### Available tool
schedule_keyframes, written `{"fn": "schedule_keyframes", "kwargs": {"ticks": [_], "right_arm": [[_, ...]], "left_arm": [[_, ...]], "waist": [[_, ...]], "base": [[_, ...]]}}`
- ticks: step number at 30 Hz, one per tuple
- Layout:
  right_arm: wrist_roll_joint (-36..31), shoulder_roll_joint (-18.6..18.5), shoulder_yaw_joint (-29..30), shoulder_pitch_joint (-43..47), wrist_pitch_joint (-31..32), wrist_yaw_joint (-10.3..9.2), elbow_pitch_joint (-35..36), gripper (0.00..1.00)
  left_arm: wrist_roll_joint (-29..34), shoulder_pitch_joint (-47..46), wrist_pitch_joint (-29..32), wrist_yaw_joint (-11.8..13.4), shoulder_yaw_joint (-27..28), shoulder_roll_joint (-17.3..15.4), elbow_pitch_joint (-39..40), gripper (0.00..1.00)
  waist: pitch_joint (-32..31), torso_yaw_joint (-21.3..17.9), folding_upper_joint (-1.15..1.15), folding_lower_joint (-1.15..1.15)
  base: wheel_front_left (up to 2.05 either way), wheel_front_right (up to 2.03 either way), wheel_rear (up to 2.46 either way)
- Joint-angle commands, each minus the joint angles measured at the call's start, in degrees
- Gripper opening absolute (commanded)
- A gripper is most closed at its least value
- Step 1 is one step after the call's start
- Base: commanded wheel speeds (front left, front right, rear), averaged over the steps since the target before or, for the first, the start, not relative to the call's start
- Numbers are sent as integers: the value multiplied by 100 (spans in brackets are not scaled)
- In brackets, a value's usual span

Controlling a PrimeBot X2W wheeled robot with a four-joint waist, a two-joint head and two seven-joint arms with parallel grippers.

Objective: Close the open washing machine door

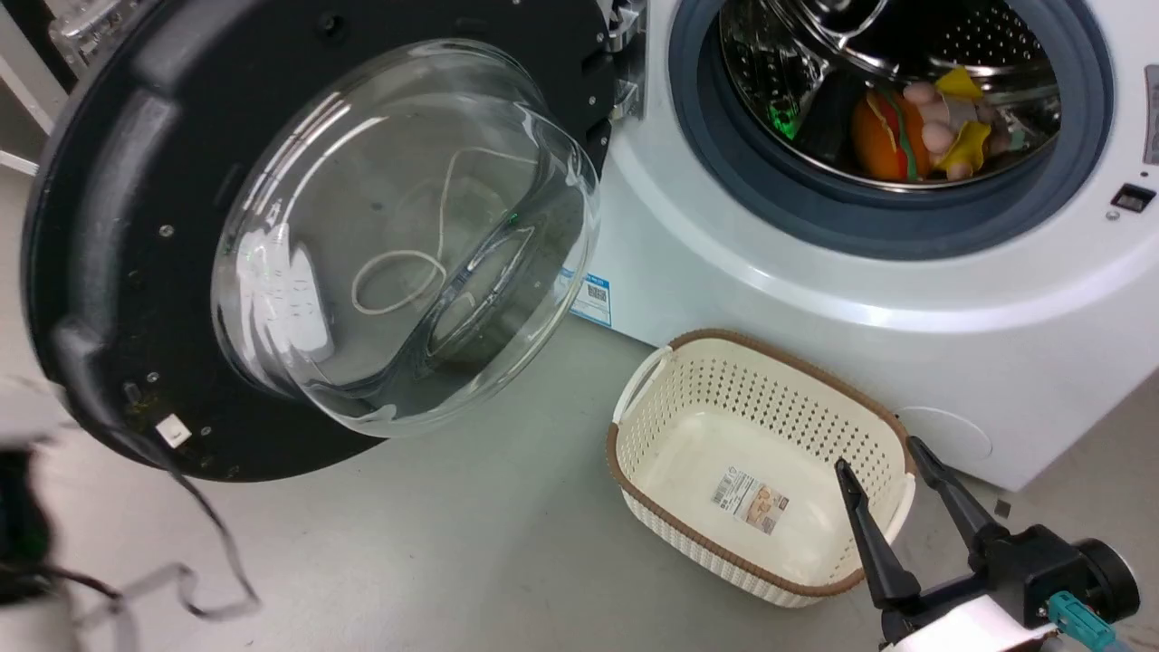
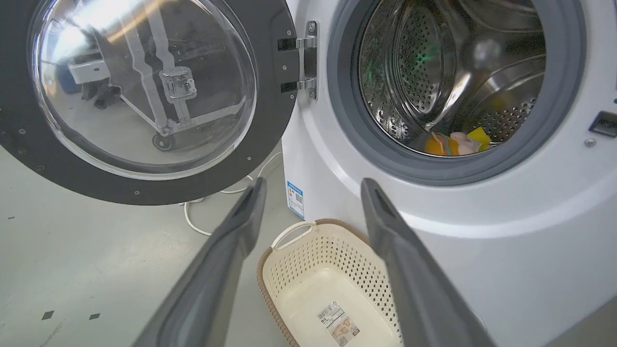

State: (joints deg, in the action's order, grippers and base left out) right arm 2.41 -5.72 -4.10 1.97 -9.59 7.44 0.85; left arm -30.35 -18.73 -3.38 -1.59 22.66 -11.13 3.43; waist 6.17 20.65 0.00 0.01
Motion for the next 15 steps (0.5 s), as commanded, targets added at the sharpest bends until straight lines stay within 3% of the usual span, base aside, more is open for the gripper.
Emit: {"fn": "schedule_keyframes", "kwargs": {"ticks": [1,6,11,15], "right_arm": [[48,-56,-24,-77,-58,4,36,100],[103,-104,-25,-92,-139,4,23,100],[142,-159,-66,-112,-218,4,14,100],[178,-217,-132,-158,-260,4,3,100]], "left_arm": [[-228,-220,206,34,157,-178,-173,0],[-1292,-899,1361,267,575,-605,-1123,0],[-2386,-1386,2770,693,795,-697,-1990,0],[-2942,-1522,3543,819,934,-846,-2314,0]], "waist": [[50,-27,0,-1],[162,-45,0,-1],[274,-28,0,-1],[338,-37,0,-1]], "base": [[0,0,0],[0,0,0],[0,0,0],[0,0,0]]}}
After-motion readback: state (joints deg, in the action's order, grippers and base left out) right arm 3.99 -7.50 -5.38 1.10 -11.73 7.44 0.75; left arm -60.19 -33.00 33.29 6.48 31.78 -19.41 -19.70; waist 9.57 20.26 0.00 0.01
